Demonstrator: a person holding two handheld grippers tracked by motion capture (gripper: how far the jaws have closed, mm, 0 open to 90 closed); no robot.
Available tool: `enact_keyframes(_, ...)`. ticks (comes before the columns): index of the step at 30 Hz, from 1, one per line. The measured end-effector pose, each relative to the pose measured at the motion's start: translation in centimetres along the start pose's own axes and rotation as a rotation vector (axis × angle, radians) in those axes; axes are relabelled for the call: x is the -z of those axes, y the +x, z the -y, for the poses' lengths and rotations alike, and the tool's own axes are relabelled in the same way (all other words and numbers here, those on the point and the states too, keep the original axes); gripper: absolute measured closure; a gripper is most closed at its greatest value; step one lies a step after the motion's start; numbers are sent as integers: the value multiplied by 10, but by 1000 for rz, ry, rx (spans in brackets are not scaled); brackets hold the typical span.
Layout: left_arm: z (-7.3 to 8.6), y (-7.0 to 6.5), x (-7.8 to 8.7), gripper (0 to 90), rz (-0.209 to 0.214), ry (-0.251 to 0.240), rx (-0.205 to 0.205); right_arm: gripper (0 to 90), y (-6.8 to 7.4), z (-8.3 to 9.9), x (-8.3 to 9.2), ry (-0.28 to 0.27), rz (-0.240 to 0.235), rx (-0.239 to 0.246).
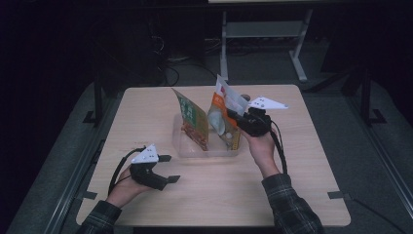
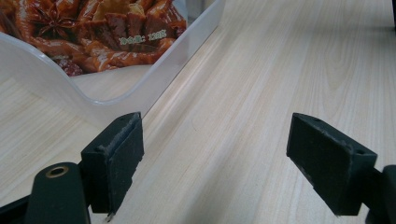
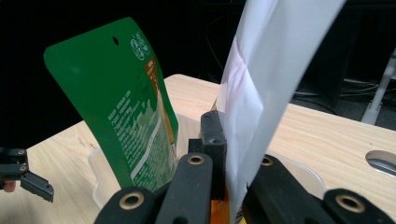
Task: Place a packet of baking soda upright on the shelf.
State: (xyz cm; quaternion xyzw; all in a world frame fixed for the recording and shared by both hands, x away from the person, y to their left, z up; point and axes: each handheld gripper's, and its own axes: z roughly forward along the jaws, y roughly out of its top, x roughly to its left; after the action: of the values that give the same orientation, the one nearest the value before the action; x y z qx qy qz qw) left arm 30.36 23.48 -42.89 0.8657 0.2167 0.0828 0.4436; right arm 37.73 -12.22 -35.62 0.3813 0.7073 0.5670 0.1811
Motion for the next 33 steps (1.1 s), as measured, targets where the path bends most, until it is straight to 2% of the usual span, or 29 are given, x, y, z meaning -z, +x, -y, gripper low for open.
enact_keyframes(8, 0, 0, 0, 185, 0, -1, 2, 900, 0, 1, -6, -8, 9, 2)
enact_keyframes(13, 0, 0, 0, 185, 2, 1, -1, 900, 2, 7, -14, 34, 10, 27)
enact_keyframes(19, 0, 0, -2, 185, 6, 7, -3, 900, 4, 11, -18, 56, 10, 48)
enact_keyframes(33, 1, -2, -4, 184, 13, 21, -5, 890, 2, 21, -22, 105, 13, 42)
